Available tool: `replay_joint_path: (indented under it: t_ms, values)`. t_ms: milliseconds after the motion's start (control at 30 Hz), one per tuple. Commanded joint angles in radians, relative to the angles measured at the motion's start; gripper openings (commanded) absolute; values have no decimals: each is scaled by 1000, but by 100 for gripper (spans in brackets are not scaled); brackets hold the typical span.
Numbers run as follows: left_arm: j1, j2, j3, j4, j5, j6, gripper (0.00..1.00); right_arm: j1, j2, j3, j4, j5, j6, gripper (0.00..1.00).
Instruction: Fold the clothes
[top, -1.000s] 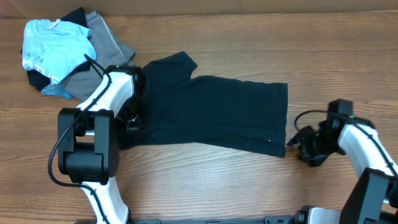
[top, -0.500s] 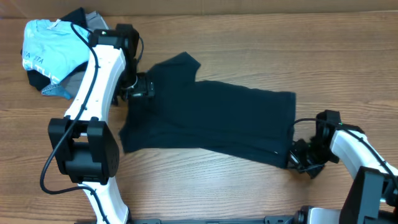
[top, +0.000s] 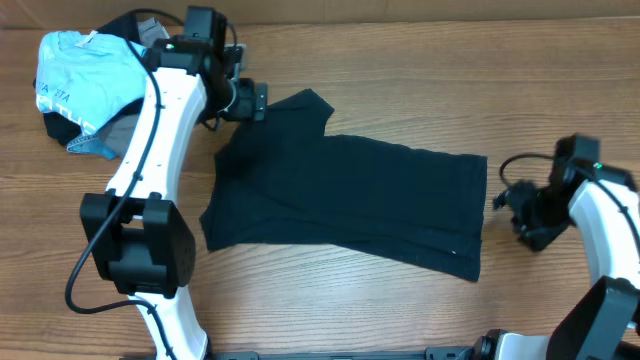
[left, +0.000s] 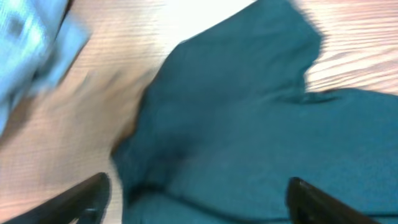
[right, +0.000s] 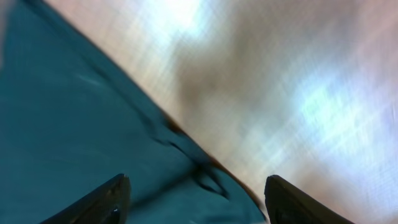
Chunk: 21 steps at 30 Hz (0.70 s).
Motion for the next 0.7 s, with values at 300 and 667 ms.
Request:
replay_joint_path:
  t_ms: [300,667]
  values:
    - [-147,179,16,296,-69,259,67,-5,1,168,73,-335,-257,71]
    - [-196,344,16,521,-148,272,62,-5,1,168,58,-330,-257,72]
